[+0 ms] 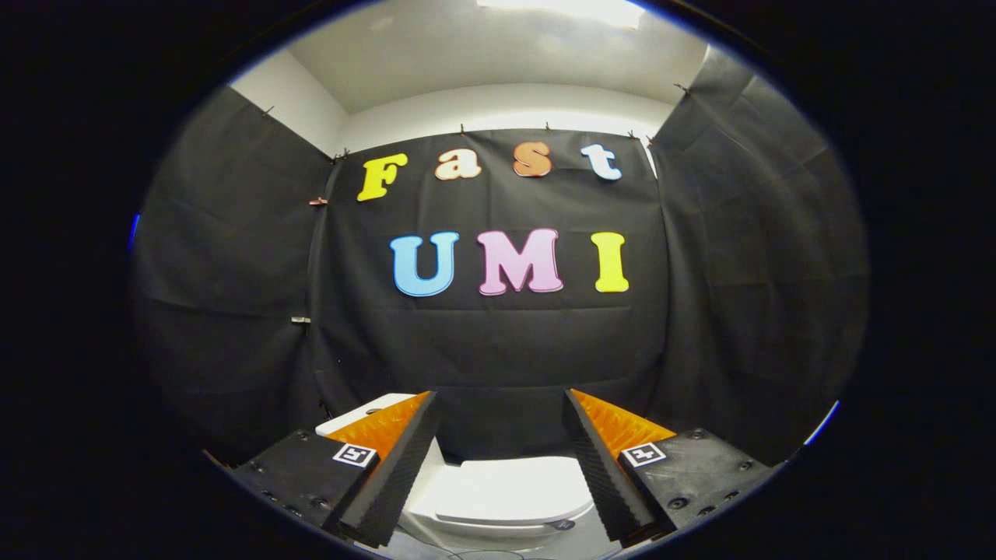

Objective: Open the toilet lid.

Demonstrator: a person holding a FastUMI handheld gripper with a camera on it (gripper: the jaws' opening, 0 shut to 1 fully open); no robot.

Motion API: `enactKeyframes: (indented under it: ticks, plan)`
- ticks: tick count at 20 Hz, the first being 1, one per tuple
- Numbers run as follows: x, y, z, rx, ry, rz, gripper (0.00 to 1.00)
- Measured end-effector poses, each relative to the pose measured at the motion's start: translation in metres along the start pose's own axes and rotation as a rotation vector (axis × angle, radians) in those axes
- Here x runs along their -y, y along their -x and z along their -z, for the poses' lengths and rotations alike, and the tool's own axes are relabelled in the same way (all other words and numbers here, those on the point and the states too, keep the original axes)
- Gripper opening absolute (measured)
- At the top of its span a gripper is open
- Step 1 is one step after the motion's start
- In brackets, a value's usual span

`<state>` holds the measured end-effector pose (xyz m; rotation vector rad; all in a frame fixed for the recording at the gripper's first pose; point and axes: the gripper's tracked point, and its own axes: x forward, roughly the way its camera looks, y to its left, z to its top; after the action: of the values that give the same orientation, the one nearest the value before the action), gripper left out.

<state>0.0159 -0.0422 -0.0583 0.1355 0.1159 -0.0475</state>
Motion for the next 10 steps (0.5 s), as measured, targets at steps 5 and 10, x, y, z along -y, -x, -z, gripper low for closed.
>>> enactKeyframes:
  ticks: [5, 10]
  plan:
    - [0.046, -0.02, 0.055, -0.112, -0.149, 0.063, 0.98]
    - [0.086, -0.044, 0.117, -0.221, -0.277, 0.099, 0.98]
